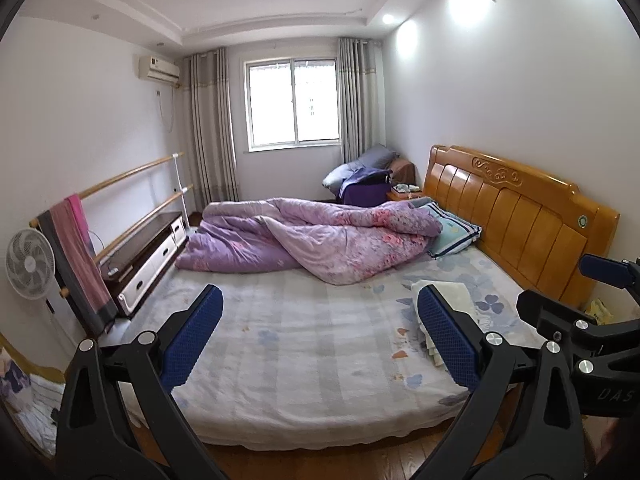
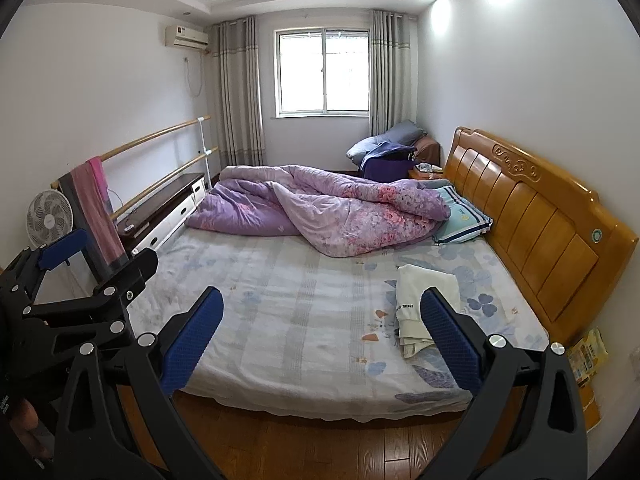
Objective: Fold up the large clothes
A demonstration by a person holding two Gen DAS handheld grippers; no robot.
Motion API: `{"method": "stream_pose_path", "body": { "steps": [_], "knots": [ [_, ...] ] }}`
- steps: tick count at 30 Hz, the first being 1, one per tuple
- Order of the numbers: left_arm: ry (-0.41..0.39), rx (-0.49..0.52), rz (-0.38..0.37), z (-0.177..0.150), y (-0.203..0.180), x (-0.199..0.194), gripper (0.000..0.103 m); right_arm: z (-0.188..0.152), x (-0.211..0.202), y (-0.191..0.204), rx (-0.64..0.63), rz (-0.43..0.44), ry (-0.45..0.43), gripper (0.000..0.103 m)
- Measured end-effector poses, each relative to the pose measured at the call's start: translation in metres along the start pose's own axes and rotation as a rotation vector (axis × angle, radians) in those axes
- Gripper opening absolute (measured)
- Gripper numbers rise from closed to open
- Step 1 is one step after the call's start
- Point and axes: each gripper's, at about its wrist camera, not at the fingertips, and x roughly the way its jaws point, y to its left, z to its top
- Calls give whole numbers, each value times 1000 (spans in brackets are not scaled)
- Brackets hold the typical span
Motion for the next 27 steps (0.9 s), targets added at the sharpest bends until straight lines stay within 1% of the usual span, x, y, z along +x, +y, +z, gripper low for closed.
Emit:
{"method": "stream_pose_path", "body": {
  "steps": [3,10,13,27],
  "knots": [
    [-7,-8,-23,2,13,-8,98,0,-11,10,2,-18,-18,95],
    [-26,-20,-47,2,32,-21,98,-1,-27,30,-7,-49,-39,95],
    [-31,-28,-60,1,35,-26,98,-2,-29,32,-11,-57,-46,95],
    [-40,-39,-61,0,41,-40,98,-6,-36,37,-18,-60,-55,95]
  ]
}}
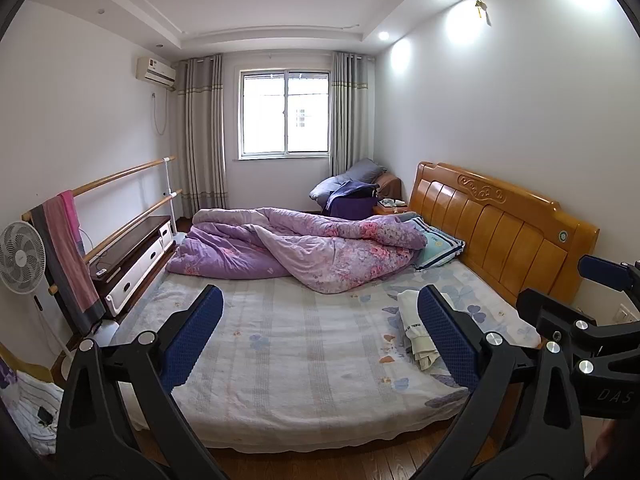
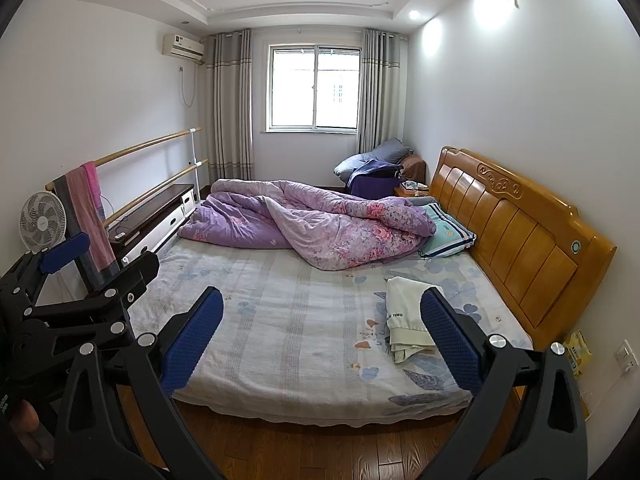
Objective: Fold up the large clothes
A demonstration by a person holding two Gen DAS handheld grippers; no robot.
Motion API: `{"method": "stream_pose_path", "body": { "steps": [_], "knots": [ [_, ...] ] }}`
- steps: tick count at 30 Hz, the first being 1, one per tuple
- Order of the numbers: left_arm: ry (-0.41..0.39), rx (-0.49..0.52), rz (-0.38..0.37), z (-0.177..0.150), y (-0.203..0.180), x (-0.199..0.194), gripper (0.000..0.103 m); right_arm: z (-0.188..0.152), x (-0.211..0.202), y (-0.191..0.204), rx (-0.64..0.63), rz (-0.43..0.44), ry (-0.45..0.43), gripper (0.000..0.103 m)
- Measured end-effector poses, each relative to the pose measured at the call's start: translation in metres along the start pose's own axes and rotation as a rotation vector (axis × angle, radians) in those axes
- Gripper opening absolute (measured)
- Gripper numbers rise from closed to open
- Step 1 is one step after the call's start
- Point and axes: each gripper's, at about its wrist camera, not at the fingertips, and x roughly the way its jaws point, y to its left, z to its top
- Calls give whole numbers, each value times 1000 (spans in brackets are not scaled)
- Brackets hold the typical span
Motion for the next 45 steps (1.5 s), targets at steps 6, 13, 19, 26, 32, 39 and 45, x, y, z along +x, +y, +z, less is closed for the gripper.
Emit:
{"method": "stream_pose_path", "body": {
  "steps": [6,13,19,26,32,39,45],
  "knots": [
    [1,3,5,0,-3,-4,98,0,0,1,-2,-1,2,95],
    [4,2,4,-1,-4,-3,98,-1,-1,2,0,0,4,95],
    [8,3,-1,-1,-3,-1,98,-2,-3,2,1,-1,4,95],
    [6,7,-1,-2,-6,-1,98,-1,-6,0,4,-6,6,95],
    [4,10,-1,-2,-7,2,98,-2,-7,-2,4,-7,5,95],
    [11,1,-22,-8,-4,7,98,-3,-8,-1,7,-10,14,95],
    [24,-1,-39,-7,6,16,98,-3,-10,-1,13,-10,20,95]
  ]
}}
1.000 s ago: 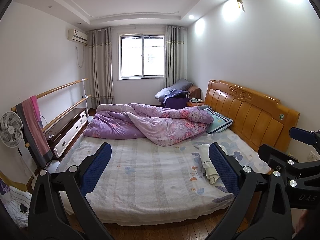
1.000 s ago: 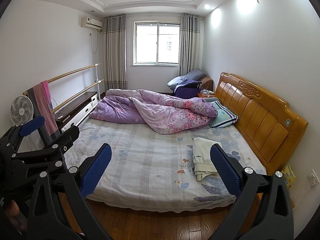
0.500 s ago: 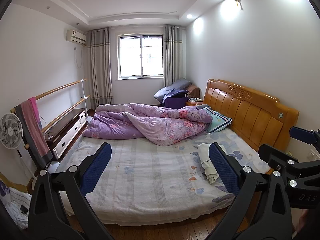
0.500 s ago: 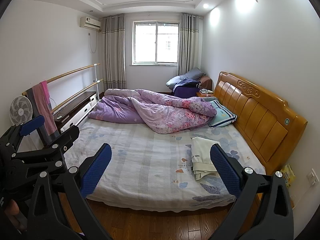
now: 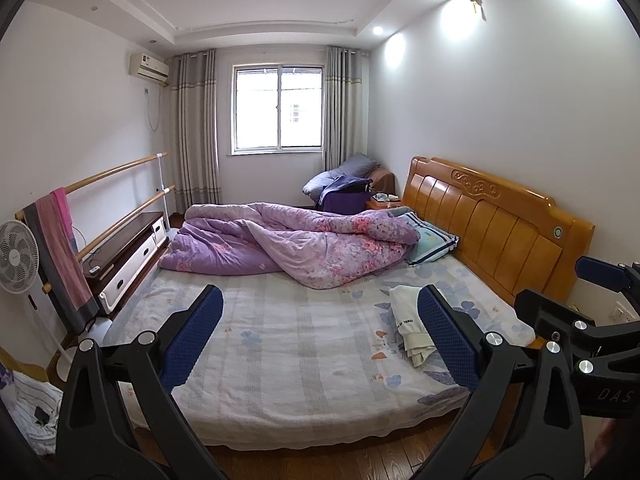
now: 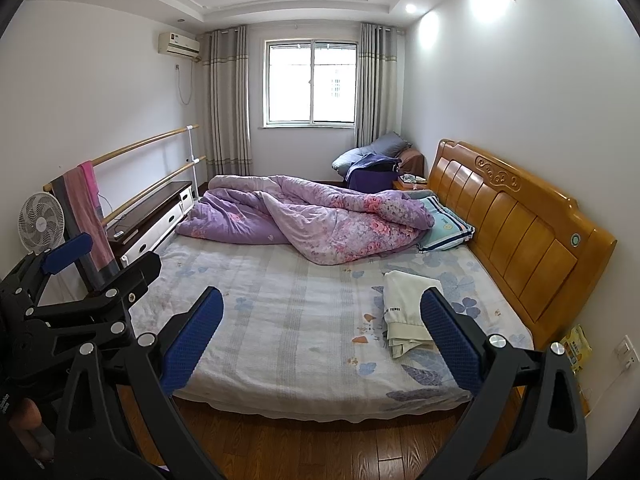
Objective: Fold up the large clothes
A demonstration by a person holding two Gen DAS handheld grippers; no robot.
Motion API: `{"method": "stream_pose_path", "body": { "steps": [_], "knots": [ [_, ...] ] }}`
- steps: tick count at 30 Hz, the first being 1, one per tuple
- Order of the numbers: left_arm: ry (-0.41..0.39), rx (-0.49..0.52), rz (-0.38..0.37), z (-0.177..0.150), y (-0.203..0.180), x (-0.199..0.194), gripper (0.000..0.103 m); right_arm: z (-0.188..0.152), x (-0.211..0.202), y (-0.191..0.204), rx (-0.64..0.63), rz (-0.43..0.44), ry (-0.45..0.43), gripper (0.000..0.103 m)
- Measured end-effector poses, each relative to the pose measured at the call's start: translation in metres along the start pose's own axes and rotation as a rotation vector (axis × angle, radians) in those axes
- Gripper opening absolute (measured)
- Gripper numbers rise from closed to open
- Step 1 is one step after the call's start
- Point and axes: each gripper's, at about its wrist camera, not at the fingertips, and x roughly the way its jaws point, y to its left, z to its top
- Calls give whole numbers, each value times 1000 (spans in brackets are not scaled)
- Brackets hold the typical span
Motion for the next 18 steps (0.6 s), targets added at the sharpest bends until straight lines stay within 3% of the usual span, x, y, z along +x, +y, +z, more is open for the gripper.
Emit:
{"method": "stream_pose_path", "body": {
  "steps": [18],
  "knots": [
    [7,14,8,-4,3,10,98,0,4,3,9,2,16,95]
  ]
}}
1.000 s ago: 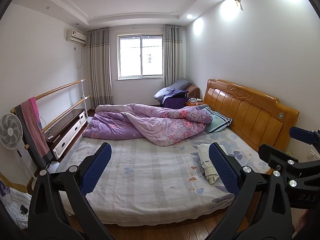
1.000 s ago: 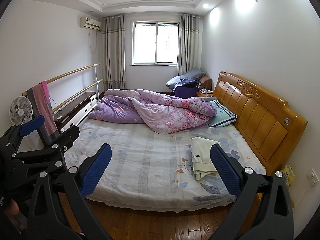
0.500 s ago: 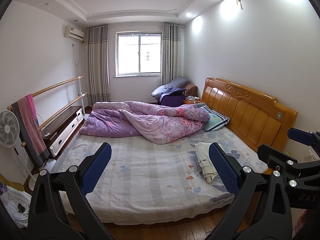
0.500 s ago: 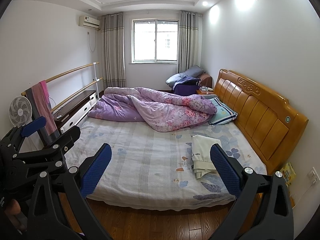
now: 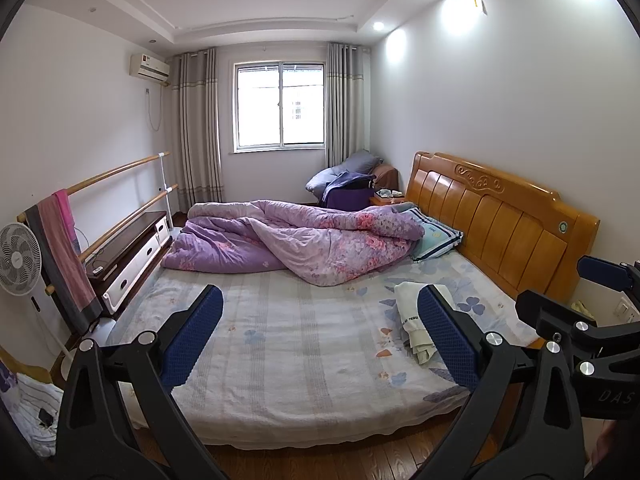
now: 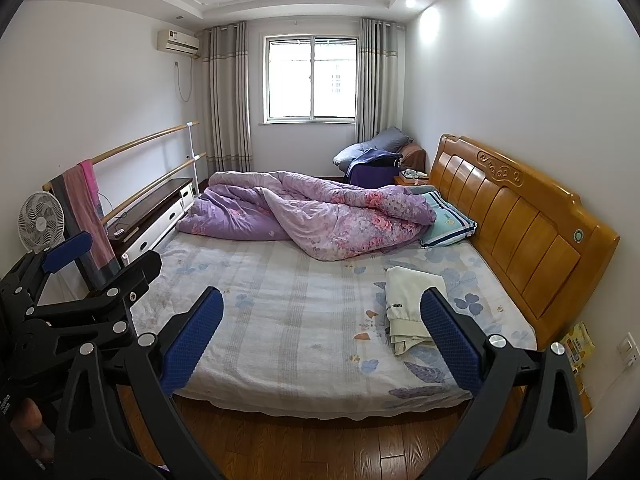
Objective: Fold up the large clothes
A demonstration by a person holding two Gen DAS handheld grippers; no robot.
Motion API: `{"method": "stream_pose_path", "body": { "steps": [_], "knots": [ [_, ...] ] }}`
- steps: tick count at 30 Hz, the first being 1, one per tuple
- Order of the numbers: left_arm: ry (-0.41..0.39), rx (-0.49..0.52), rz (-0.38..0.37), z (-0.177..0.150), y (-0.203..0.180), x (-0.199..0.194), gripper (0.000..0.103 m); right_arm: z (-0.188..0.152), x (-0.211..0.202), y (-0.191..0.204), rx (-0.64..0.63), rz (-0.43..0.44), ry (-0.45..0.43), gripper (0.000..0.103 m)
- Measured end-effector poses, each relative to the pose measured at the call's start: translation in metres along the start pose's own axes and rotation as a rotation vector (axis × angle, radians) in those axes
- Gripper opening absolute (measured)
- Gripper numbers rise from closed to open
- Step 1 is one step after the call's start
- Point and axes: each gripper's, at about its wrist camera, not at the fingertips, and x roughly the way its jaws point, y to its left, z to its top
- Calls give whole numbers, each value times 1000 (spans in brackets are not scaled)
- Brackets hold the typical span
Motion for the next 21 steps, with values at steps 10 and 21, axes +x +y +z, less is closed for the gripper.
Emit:
{"method": "stream_pose_path", "body": {
  "steps": [10,21],
  "knots": [
    [6,1,-1,-2,3,3,98,-1,2,-1,3,2,4,95],
    [6,0,-6,-2,3,4,98,-2,4,-1,4,0,4,95]
  ]
}}
